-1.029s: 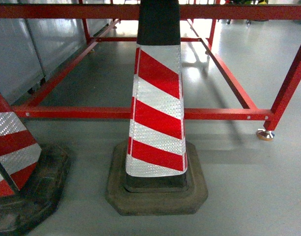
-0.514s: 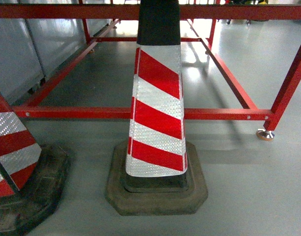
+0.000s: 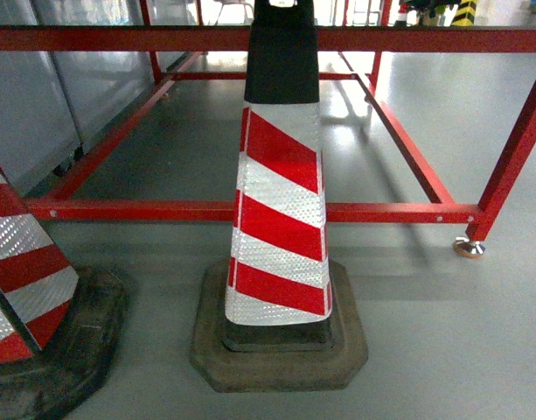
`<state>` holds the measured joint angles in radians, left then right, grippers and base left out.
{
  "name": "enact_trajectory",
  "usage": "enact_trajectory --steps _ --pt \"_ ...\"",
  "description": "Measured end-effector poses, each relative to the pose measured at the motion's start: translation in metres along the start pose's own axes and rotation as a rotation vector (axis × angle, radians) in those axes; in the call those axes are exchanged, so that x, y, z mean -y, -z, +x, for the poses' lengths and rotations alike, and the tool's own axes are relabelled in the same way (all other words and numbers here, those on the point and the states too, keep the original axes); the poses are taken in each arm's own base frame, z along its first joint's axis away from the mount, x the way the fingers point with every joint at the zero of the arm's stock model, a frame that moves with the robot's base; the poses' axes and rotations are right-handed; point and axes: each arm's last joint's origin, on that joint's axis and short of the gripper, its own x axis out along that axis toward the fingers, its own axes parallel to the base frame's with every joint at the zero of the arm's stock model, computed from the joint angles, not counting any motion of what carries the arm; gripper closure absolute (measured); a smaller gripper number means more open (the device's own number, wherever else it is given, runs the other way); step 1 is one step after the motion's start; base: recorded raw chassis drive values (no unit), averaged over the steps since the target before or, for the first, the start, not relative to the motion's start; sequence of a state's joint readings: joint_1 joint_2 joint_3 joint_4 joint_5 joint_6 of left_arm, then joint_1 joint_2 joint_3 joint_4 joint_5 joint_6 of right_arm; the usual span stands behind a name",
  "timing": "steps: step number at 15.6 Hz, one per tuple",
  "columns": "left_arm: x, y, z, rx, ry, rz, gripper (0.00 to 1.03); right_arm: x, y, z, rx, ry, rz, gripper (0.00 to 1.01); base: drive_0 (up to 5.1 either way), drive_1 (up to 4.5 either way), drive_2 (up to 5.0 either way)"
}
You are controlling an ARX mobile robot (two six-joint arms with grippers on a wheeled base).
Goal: Sort blue parts and orange caps into right shelf containers
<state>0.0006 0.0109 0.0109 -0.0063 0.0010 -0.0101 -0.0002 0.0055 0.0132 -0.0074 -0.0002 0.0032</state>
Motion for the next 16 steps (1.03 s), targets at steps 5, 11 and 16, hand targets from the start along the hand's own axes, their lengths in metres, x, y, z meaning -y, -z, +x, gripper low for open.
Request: enact_trajectory --steps 5,11,16 --pt "-0.0001 -0.0002 0.0 0.002 -0.002 0.008 0.05 0.0 -0.0003 0.0 0.003 0.0 -0.001 0.03 0.0 0.0 0.0" --pt "0.0 -0.0002 0.0 0.002 -0.001 0.01 0.05 0.0 -0.0003 0.0 0.003 0.0 0.0 0.03 0.0 0.0 0.0" --pt "0.0 -0.0002 0.0 0.002 -0.001 0.011 0.05 0.0 -0.0002 0.0 0.002 0.0 0.0 0.03 0.0 0.0 0.0"
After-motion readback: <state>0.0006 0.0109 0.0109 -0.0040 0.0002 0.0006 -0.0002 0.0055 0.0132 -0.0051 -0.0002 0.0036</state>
